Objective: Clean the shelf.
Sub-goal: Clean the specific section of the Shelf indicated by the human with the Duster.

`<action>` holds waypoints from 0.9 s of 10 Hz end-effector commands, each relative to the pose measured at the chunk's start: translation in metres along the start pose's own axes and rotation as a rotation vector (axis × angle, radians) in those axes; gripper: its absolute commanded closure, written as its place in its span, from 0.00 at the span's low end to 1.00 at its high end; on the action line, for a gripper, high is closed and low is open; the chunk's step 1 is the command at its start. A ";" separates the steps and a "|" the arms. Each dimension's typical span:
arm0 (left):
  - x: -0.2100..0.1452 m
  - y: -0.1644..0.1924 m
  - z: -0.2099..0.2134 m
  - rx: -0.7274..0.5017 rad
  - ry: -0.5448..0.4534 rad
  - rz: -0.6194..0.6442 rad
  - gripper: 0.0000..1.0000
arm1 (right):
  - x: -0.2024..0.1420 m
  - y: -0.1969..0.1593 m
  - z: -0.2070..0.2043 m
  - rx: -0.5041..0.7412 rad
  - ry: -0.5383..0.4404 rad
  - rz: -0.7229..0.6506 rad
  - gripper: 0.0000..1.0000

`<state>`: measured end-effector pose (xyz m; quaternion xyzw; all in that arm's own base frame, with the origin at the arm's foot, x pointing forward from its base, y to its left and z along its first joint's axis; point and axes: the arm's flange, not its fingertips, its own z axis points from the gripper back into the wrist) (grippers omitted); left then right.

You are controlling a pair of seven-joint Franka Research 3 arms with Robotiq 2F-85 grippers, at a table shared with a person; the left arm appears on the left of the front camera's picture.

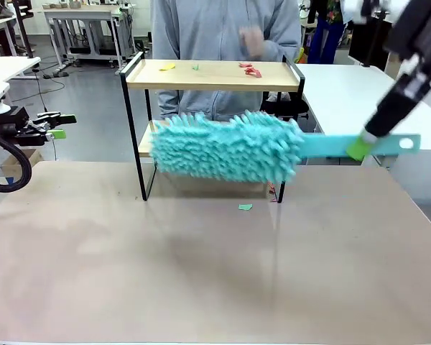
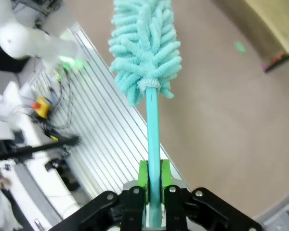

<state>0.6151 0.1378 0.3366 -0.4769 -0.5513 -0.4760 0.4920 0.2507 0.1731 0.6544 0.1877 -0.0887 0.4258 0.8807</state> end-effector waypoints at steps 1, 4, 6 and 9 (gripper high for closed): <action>0.003 -0.001 0.000 0.003 -0.004 -0.013 0.00 | 0.030 0.035 0.008 0.069 -0.142 -0.057 0.87; 0.003 -0.001 0.000 0.003 -0.004 -0.013 0.00 | 0.084 0.072 -0.004 0.035 -0.341 -0.204 0.87; 0.003 -0.001 0.000 0.003 -0.004 -0.013 0.00 | 0.118 0.087 -0.019 -0.031 -0.431 -0.283 0.87; 0.003 -0.001 0.000 0.003 -0.004 -0.013 0.00 | 0.102 0.084 -0.014 0.009 -0.392 -0.236 0.87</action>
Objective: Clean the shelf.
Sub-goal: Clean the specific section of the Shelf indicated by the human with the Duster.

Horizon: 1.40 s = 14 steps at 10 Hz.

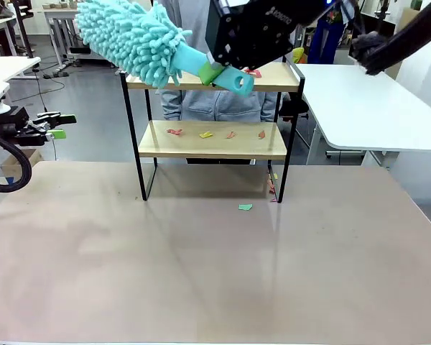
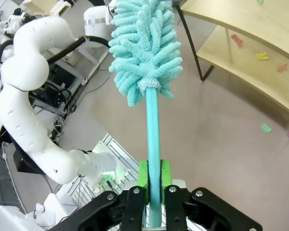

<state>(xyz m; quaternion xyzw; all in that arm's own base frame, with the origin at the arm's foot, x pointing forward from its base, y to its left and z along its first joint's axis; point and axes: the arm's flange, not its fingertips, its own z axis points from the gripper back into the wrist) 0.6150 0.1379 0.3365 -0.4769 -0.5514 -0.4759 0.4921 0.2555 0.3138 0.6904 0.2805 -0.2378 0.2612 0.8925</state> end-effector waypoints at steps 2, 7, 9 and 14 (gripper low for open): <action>0.003 -0.001 0.000 0.002 -0.004 -0.013 0.00 | -0.008 -0.004 0.015 0.010 0.014 0.025 0.87; 0.003 -0.001 0.000 0.002 -0.004 -0.013 0.00 | 0.045 0.058 -0.031 -0.282 -0.116 -0.089 0.87; 0.003 -0.001 0.000 0.002 -0.004 -0.013 0.00 | 0.075 0.083 -0.059 -0.401 -0.104 -0.121 0.87; 0.003 -0.001 0.000 0.002 -0.004 -0.013 0.00 | 0.134 0.121 -0.104 -0.575 -0.049 -0.169 0.87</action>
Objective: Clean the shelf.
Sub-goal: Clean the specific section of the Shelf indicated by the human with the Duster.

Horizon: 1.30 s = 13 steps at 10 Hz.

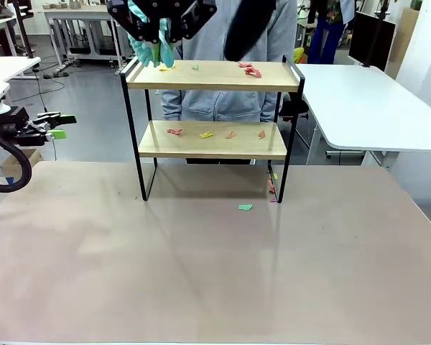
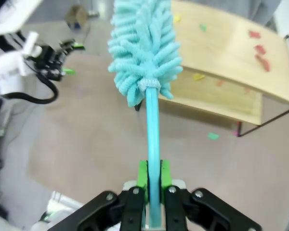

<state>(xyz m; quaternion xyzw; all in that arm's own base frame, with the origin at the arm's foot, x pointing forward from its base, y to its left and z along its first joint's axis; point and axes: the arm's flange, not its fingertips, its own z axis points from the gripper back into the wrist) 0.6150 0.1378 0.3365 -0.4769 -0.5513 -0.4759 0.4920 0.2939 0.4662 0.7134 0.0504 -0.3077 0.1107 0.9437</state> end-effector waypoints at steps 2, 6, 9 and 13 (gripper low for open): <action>0.003 -0.001 0.000 0.003 -0.004 -0.013 0.00 | 0.049 0.048 -0.009 -0.042 0.041 -0.014 0.87; 0.003 -0.001 0.000 0.003 -0.004 -0.013 0.00 | 0.063 0.055 -0.033 -0.089 0.053 -0.077 0.87; 0.003 -0.001 0.000 0.003 -0.004 -0.013 0.00 | 0.066 0.049 -0.036 -0.110 0.047 -0.117 0.87; 0.003 -0.001 0.000 0.003 -0.004 -0.013 0.00 | 0.074 0.038 -0.043 -0.094 0.077 -0.156 0.87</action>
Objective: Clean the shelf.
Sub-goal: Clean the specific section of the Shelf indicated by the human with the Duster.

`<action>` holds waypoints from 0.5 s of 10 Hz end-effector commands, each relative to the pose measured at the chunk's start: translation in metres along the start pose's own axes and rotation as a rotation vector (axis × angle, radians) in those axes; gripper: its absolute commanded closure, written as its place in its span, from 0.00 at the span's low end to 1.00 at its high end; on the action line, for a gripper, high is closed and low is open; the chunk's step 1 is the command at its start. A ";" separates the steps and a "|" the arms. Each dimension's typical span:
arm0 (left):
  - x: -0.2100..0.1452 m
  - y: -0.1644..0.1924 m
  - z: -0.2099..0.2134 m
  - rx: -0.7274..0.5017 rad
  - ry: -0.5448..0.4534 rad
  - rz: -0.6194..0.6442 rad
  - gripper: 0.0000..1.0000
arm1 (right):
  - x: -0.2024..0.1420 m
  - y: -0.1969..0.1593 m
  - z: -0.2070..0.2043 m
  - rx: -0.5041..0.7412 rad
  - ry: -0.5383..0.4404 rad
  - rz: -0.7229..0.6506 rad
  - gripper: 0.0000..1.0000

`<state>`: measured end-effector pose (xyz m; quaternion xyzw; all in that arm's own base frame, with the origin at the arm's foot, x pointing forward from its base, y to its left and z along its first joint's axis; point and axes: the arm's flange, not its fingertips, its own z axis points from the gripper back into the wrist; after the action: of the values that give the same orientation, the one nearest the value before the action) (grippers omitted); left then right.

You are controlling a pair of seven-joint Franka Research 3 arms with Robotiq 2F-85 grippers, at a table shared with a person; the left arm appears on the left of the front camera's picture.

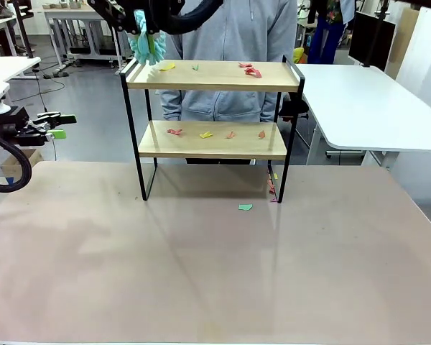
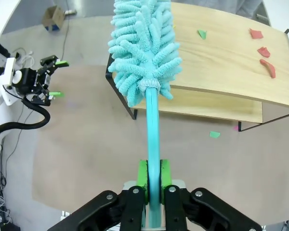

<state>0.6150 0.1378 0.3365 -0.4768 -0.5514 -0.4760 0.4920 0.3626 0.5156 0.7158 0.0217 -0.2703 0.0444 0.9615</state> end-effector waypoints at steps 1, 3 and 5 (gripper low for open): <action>0.003 -0.001 0.000 0.003 -0.004 -0.013 0.00 | 0.009 0.006 -0.004 0.000 0.012 -0.046 0.87; 0.003 -0.001 0.000 0.003 -0.004 -0.013 0.00 | 0.008 0.005 -0.017 0.016 0.049 -0.052 0.87; 0.003 -0.001 0.000 0.003 -0.004 -0.013 0.00 | 0.001 0.002 -0.027 0.023 0.088 -0.053 0.87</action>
<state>0.6150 0.1378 0.3365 -0.4768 -0.5514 -0.4760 0.4920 0.3802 0.5219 0.6904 0.0227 -0.2381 0.0385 0.9702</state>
